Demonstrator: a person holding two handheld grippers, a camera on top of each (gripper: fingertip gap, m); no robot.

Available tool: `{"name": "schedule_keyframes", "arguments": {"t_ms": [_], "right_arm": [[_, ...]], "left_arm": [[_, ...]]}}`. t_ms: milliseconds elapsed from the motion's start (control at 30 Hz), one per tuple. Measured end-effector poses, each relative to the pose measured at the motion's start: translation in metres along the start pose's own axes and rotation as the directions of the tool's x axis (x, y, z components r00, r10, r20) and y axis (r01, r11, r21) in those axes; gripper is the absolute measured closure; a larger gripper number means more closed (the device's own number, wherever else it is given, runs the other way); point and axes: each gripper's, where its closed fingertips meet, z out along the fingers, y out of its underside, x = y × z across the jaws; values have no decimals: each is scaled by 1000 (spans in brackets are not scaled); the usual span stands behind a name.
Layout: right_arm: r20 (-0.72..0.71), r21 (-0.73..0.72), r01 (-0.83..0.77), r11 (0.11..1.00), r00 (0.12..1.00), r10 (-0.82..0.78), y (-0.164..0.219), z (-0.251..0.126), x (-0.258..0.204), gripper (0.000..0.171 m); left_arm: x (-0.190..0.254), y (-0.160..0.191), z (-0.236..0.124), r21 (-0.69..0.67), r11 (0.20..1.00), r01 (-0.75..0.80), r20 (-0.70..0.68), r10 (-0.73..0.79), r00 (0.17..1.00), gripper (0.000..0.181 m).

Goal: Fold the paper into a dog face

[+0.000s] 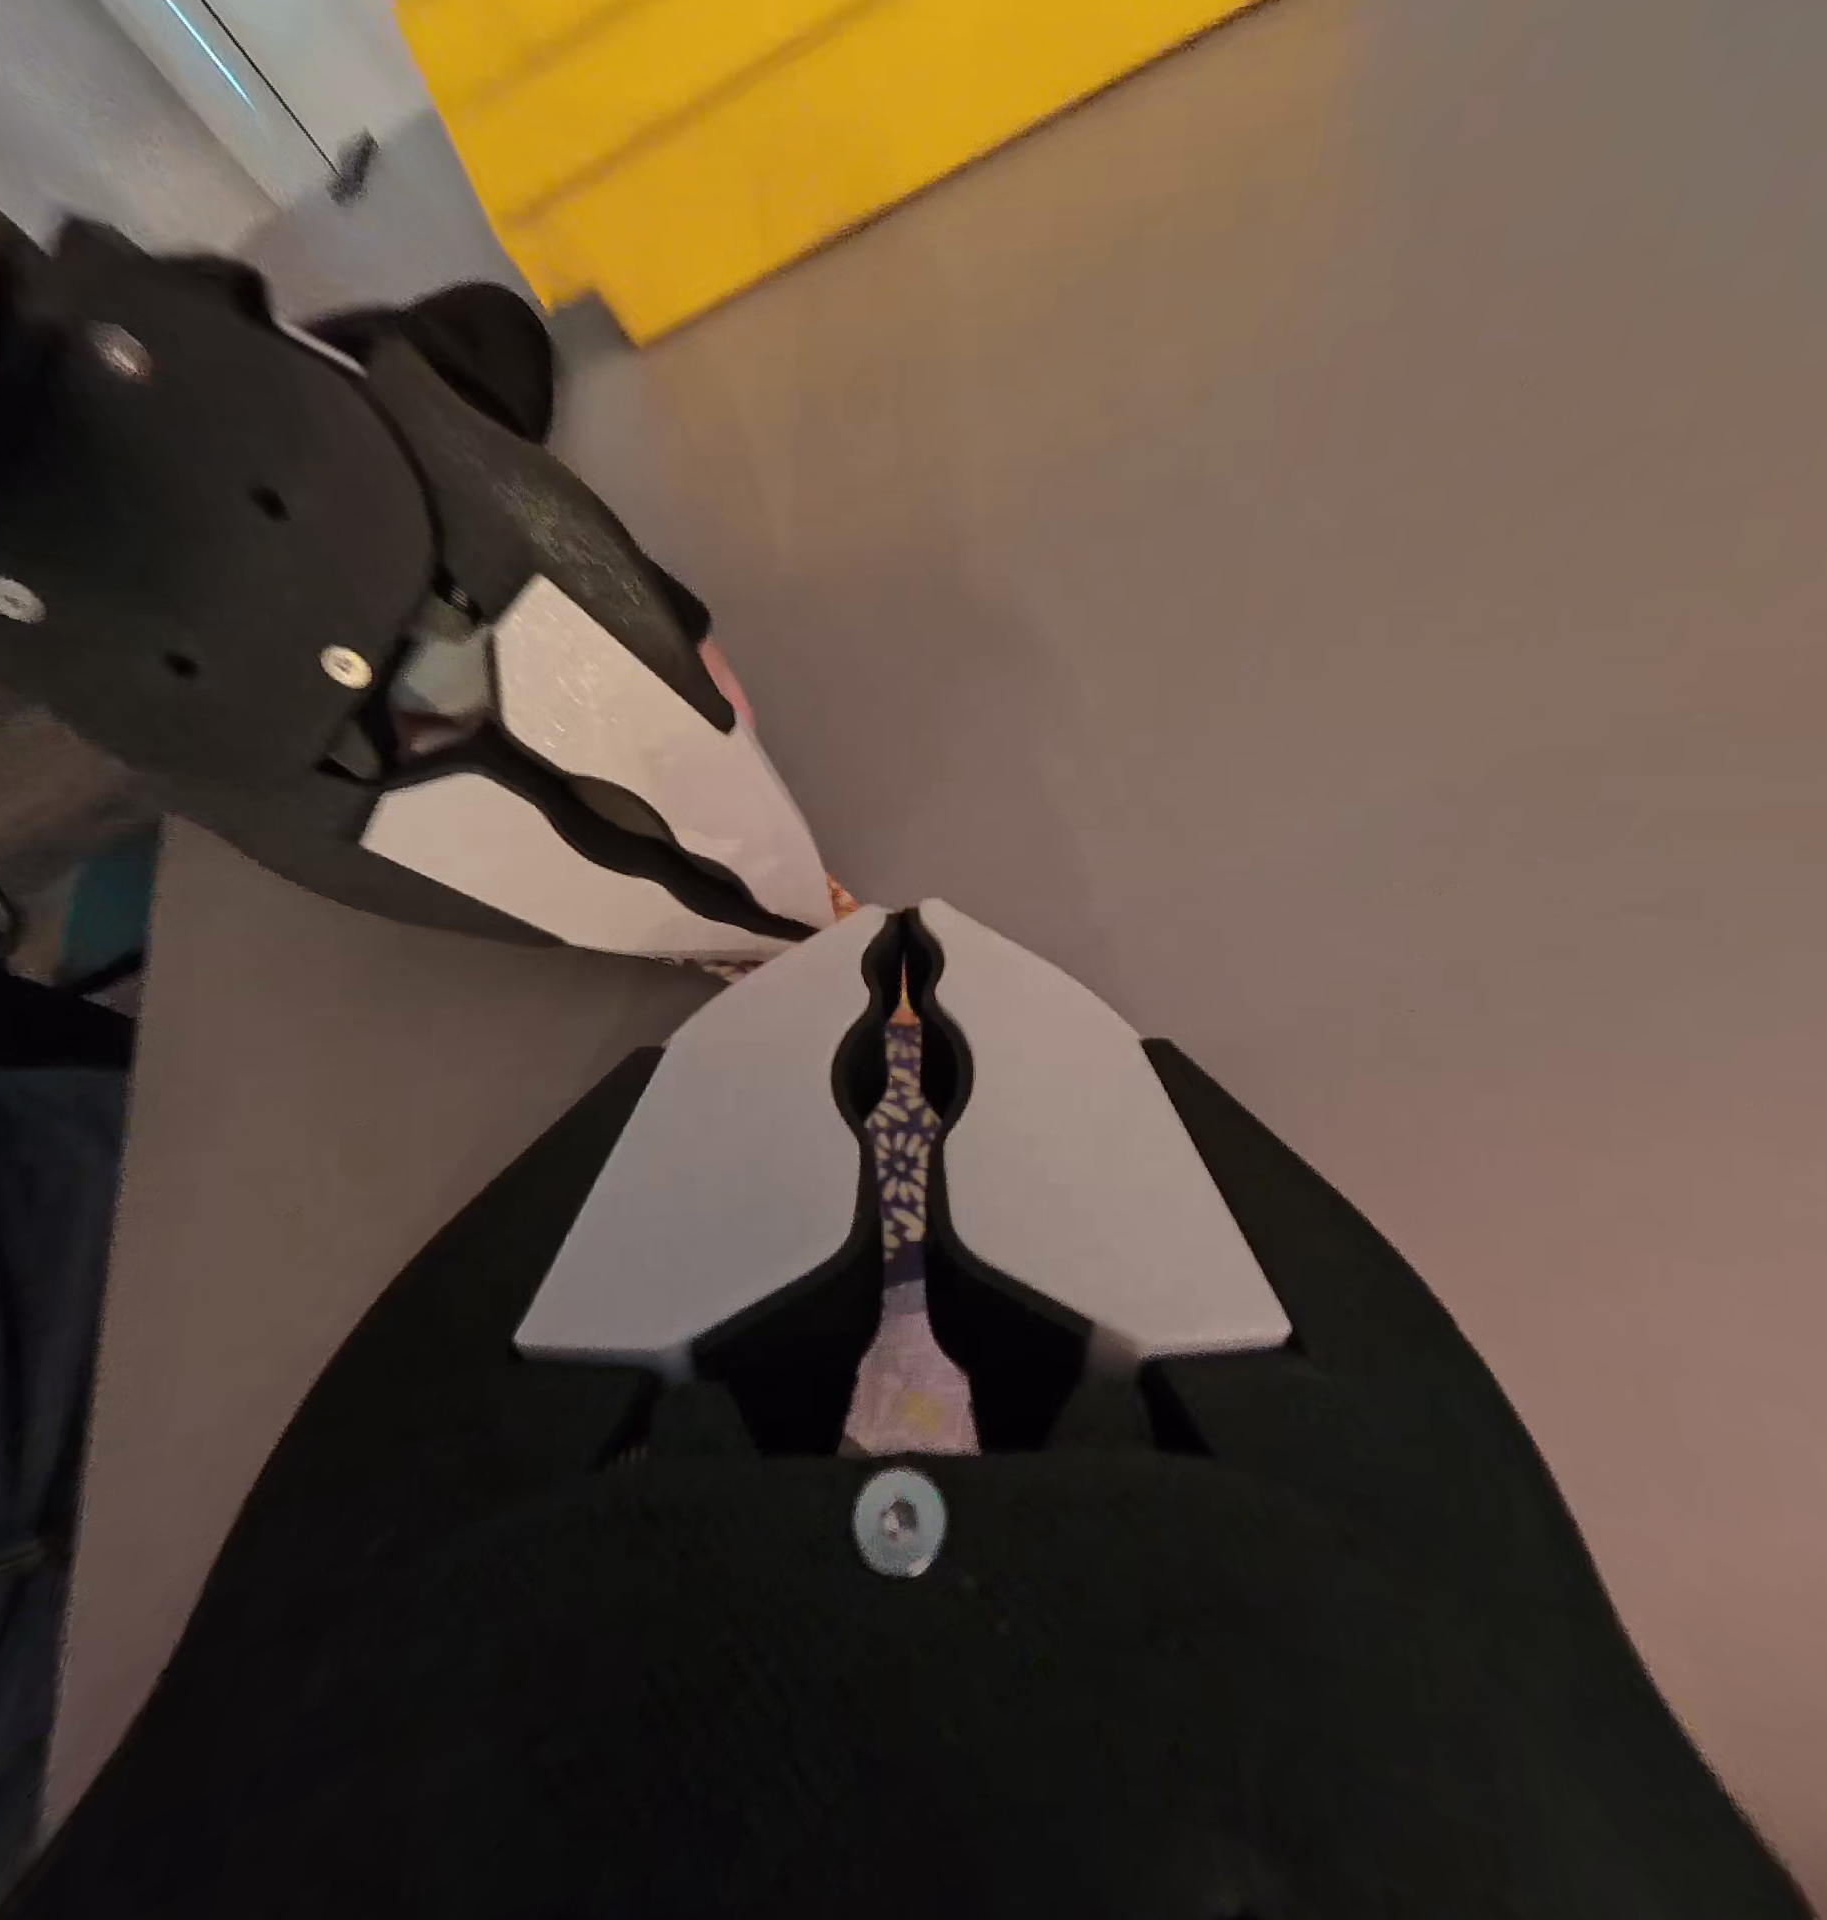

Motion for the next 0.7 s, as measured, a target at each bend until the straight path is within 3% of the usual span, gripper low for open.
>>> {"name": "schedule_keyframes", "arguments": {"t_ms": [100, 233, 500, 700], "right_arm": [[52, -57, -29, 998, 998, 32, 6, 4, -11, 170], [-22, -181, -29, 983, 999, 26, 26, 16, -4, 170], [3, -191, -90, 978, 996, 92, 33, 22, -2, 170], [26, -186, -250, 950, 965, 259, 33, 23, 3, 170]], "left_arm": [[0, 0, 0, -1, 1000, 1, 6, -1, 1000, 181], [0, 0, 0, -2, 1000, 13, 3, -13, 1000, 181], [0, 0, 0, 6, 1000, 26, -1, -26, 1000, 181], [0, 0, 0, 8, 1000, 11, 10, -11, 1000, 181]]}}
